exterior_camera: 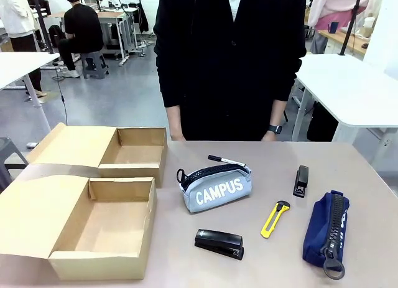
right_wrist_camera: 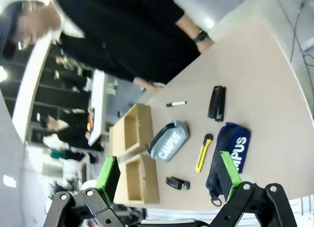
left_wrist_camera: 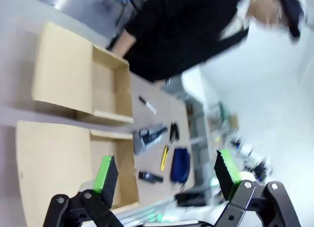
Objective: Place items inside the box.
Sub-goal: Pick up a Pencil pouch or Stapler and place it inside the Mailer Box closest to the robot.
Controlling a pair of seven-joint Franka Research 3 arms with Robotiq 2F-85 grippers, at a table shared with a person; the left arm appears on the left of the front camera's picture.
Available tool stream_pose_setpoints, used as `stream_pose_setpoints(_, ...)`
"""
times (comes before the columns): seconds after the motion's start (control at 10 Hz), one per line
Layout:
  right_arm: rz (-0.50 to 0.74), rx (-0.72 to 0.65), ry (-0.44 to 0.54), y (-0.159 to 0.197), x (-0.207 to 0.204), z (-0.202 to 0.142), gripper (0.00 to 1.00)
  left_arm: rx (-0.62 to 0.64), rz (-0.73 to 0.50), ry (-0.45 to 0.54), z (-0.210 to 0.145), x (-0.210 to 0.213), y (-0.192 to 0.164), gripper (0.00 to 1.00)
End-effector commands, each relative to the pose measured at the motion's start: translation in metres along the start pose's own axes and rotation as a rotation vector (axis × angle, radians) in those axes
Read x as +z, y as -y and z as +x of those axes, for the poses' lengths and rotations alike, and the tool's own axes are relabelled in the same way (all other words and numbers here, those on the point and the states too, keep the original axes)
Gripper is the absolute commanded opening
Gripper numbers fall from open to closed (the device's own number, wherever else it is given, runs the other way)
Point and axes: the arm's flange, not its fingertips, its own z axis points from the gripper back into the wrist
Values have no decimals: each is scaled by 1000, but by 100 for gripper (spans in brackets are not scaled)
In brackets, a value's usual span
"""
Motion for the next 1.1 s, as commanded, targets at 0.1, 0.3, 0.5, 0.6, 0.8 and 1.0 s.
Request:
stream_pose_setpoints(0.1,46,-114,35,64,-44,-12,100,250,-45,164,-43,-23,-74,100)
stream_pose_setpoints(0.3,20,-115,20,52,-2,19,100,214,-14,125,12,26,-57,100)
stream_pose_setpoints(0.5,20,-115,20,52,-2,19,100,214,-14,125,12,26,-57,100)
stream_pose_setpoints(0.6,20,-115,20,52,-2,19,100,214,-14,125,12,26,-57,100)
stream_pose_setpoints(0.8,4,-126,18,55,-7,19,100,214,-14,125,12,26,-57,100)
stream_pose_setpoints(1.0,-164,-11,-29,18,-64,11,100,214,-14,125,12,26,-57,100)
